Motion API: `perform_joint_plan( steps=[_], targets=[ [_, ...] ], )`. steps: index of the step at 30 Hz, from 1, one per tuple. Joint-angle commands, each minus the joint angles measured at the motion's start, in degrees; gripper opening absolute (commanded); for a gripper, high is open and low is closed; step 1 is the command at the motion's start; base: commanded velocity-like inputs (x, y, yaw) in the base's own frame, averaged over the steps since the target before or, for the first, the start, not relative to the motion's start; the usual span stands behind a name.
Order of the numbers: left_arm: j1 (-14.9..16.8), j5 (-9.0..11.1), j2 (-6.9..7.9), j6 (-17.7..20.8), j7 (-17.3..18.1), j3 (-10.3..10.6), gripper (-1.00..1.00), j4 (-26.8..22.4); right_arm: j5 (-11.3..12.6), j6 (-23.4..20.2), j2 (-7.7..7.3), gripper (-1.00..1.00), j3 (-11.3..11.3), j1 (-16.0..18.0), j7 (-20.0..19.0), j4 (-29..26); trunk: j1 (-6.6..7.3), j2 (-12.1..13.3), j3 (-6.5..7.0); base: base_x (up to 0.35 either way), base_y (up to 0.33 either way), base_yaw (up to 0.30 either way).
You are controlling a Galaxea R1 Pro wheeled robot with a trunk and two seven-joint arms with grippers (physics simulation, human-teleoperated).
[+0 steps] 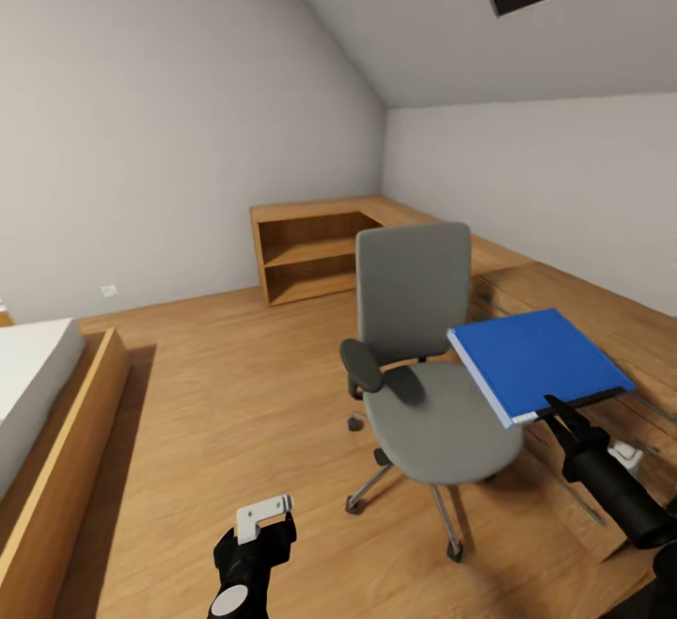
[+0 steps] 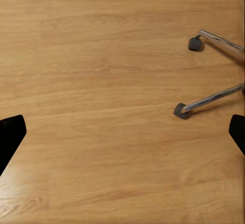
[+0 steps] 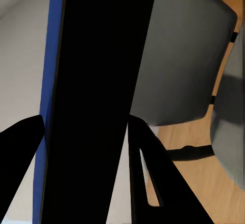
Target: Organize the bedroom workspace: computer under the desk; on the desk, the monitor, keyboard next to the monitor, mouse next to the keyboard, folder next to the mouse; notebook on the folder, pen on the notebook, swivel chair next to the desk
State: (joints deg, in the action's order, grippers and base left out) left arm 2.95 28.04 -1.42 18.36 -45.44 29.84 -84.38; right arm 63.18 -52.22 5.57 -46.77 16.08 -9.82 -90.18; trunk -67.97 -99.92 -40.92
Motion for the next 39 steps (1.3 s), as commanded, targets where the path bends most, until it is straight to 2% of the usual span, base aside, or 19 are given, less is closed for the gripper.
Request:
perform_joint_plan(
  steps=[1, 39],
  targets=[
    [0.0, 0.3, 0.02, 0.2, -0.4, 0.1, 1.00, -0.1, -0.6, -0.3, 0.05, -1.00, -0.2, 0.1, -0.5, 0.0, 0.23, 0.4, 0.13, 0.000, 0.000, -0.234],
    [0.0, 0.0, 0.02, 0.1, -0.9, 0.0, 1.00, -0.1, -0.8, 0.8, 0.06, -1.00, -0.5, 0.1, 0.1, 0.1, 8.58, 15.6, 6.95, 0.000, 0.000, -0.270]
  ],
)
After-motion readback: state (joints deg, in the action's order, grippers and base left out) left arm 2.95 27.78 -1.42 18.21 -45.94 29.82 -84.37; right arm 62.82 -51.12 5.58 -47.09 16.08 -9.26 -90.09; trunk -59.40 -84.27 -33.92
